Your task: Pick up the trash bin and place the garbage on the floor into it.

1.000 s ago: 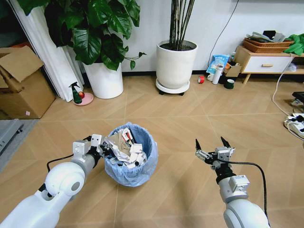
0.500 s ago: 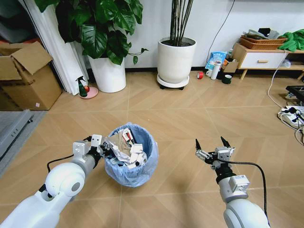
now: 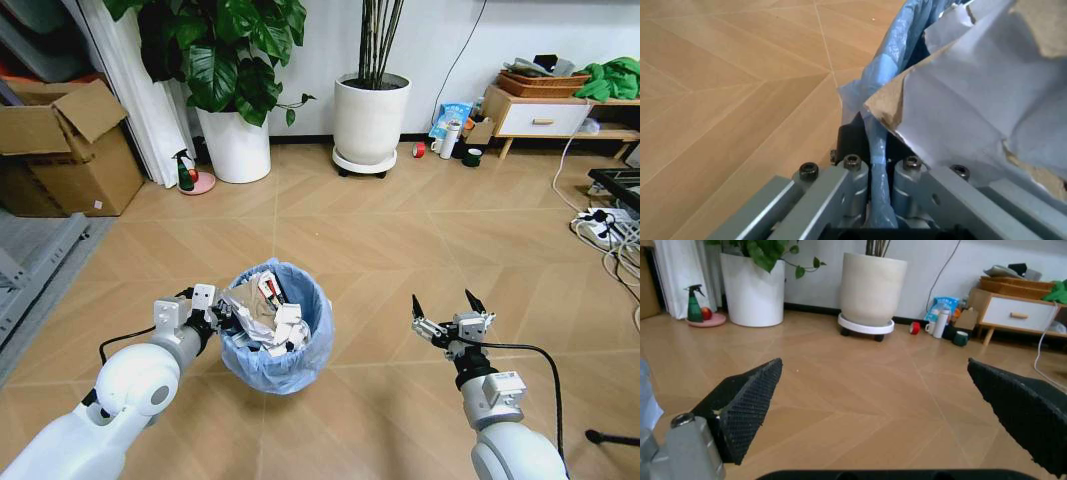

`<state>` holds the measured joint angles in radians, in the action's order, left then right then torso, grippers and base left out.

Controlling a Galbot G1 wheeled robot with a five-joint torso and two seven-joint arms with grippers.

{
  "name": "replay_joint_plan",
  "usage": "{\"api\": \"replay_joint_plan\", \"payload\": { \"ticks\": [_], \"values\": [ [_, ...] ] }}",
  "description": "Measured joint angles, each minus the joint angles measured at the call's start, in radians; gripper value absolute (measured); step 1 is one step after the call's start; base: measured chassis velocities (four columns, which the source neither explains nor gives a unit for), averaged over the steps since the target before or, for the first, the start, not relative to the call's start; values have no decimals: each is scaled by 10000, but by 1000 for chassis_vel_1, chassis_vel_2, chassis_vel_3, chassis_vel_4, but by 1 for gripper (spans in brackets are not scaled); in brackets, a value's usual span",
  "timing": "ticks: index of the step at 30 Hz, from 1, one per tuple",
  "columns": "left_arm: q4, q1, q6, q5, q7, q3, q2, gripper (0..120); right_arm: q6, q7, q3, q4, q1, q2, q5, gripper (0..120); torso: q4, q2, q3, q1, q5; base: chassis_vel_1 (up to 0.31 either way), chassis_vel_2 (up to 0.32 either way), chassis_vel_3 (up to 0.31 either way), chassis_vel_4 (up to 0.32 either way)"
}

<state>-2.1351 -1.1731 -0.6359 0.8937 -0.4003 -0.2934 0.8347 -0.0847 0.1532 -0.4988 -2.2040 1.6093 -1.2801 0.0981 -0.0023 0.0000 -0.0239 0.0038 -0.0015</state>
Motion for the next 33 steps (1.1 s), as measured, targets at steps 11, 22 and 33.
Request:
{"api": "replay_joint_plan", "payload": {
  "ticks": [11,22,33],
  "values": [
    [17,-2,7,-11,-9,-8,21,0,29,-1,-10,38,-34,-2,-4,100,-1,0,0,-1,15,201,-130,-203,136],
    [11,-51,22,-40,-16,4,76,0,33,-30,43,38,-12,10,1,100,0,0,1,-1,11,191,-141,-187,135],
    [-4,-55,57,-58,-5,2,109,0,94,-81,24,47,16,-7,4,100,0,0,-1,0,6,59,-80,-70,75]
  ]
}}
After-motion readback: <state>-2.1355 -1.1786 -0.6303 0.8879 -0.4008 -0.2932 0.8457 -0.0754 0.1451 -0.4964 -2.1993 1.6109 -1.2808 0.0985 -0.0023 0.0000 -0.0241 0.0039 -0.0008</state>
